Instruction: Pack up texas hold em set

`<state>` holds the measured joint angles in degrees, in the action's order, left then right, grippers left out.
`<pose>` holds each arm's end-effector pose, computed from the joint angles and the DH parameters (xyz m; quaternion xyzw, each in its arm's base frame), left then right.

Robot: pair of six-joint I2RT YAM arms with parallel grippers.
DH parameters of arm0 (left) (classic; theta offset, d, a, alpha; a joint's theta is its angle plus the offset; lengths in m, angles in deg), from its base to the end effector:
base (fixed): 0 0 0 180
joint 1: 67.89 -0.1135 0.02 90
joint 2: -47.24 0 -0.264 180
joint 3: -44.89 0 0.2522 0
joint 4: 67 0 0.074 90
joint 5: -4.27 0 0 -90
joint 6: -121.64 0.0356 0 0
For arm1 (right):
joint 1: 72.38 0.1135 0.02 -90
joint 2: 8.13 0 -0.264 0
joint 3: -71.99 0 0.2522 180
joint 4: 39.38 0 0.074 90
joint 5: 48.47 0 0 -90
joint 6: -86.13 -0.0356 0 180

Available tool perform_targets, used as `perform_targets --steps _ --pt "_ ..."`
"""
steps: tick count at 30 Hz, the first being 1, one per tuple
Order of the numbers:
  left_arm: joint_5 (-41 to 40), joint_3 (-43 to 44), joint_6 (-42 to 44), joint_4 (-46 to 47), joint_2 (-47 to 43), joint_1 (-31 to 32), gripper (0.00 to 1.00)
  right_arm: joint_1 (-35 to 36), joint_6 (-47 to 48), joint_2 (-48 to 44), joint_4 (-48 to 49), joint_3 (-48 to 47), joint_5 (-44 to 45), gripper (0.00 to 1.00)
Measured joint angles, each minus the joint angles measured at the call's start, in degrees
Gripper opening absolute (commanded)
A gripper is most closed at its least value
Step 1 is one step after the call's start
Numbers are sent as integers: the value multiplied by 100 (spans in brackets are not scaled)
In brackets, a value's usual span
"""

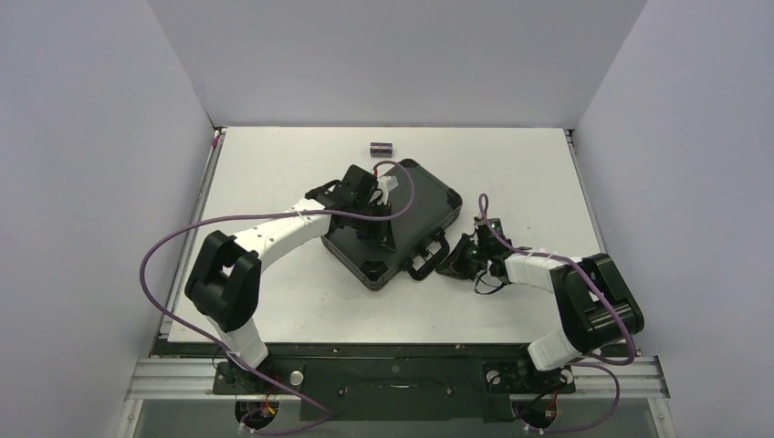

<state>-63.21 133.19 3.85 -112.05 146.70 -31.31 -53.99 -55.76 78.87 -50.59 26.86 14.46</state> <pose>0.2892 -0.2316 0.2363 0.1285 0.9313 -0.3099 0.1417 0.2392 0.0966 0.1243 0.1948 0.9044 0.3587 0.1240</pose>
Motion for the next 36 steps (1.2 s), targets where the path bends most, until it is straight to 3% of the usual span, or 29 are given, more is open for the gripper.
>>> perform_targets --steps 10,36 --pt "-44 -813 13 752 -531 13 0 0 -2 0 -302 -195 70 0" --pt "-44 -1252 -61 1325 -761 20 0 2 22 -15 -977 -761 68 0"
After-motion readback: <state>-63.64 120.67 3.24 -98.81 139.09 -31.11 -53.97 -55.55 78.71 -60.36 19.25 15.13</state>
